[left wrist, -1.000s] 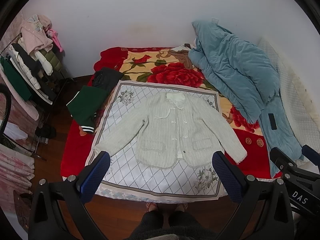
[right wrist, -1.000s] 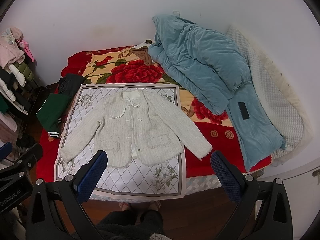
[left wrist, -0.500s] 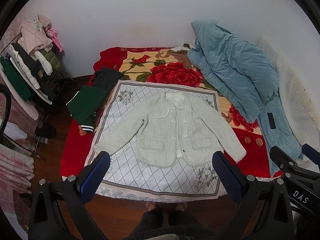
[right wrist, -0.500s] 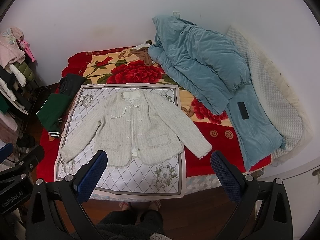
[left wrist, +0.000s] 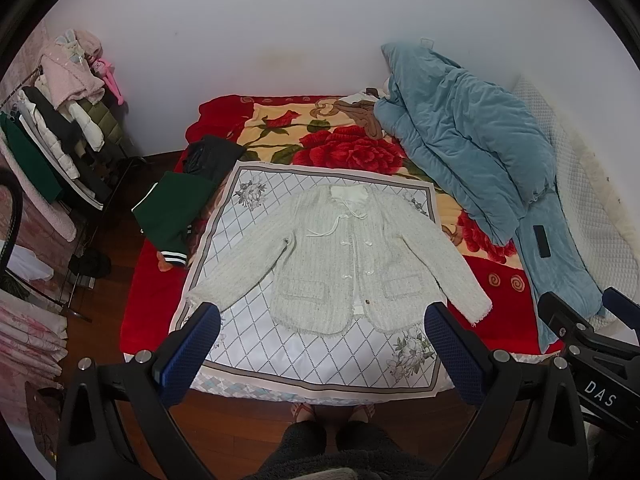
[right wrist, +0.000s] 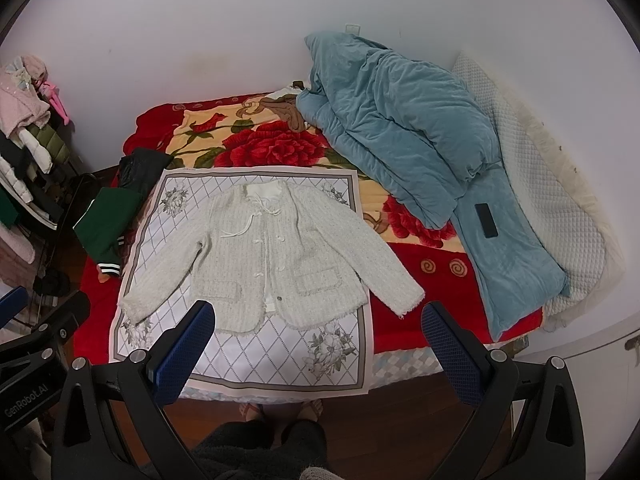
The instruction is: Fold large clothes
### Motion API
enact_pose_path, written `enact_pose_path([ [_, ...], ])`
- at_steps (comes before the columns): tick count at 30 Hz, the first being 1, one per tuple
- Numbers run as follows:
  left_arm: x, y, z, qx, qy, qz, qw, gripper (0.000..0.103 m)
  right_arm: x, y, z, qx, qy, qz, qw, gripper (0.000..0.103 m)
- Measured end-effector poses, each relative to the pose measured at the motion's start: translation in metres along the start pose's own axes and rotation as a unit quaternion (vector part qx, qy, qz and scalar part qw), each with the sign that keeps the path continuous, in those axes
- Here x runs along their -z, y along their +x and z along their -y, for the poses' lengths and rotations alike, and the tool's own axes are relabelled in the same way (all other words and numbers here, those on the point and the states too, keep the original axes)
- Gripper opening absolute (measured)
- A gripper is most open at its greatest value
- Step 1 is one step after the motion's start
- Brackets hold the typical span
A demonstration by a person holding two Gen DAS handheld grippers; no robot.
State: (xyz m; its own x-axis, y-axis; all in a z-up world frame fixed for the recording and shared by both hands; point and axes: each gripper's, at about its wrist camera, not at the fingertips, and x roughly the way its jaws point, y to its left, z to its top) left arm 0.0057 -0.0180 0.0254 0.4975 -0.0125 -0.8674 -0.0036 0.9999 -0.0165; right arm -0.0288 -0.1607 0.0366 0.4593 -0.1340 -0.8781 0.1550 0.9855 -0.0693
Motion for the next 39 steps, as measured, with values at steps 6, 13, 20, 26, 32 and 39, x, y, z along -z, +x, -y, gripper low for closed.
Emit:
enact_pose_path([
  [6,0.002,-0.001,0.002,0.002,0.002,-0.002,1.0,0.103,-0.001,0.0,-0.002,0.001,0.001,-0.002,1.0,0.103],
  [13,-0.002,0.022,-0.007,-0.007,0.006,0.008,0.9999,0.103,-0.003,0.01,-0.01,0.004,0.011,-0.003,1.0,0.103],
  [20,-0.025,0.082,-0.004,-0.044,0.051,0.048,0.9966,0.103,-0.009,0.095,0.015,-0.026,0.046,-0.013,0.999,0.103],
  [26,-0.033,0.18,0.013,-0.057,0.042,0.025,0.9972,0.103,-0.007,0.2,0.072,-0.003,0.12,-0.045,0.992,0.103],
  [32,-0.019,0.277,0.04,-0.123,0.029,-0.022,0.9918,0.103,0.006,0.337,0.151,-0.019,0.156,-0.122,0.98,0.093],
  [39,0.025,0.395,0.034,-0.225,-0.044,-0.108,0.9674,0.103,0.037,0.538,0.165,-0.117,0.139,-0.241,0.953,0.093],
])
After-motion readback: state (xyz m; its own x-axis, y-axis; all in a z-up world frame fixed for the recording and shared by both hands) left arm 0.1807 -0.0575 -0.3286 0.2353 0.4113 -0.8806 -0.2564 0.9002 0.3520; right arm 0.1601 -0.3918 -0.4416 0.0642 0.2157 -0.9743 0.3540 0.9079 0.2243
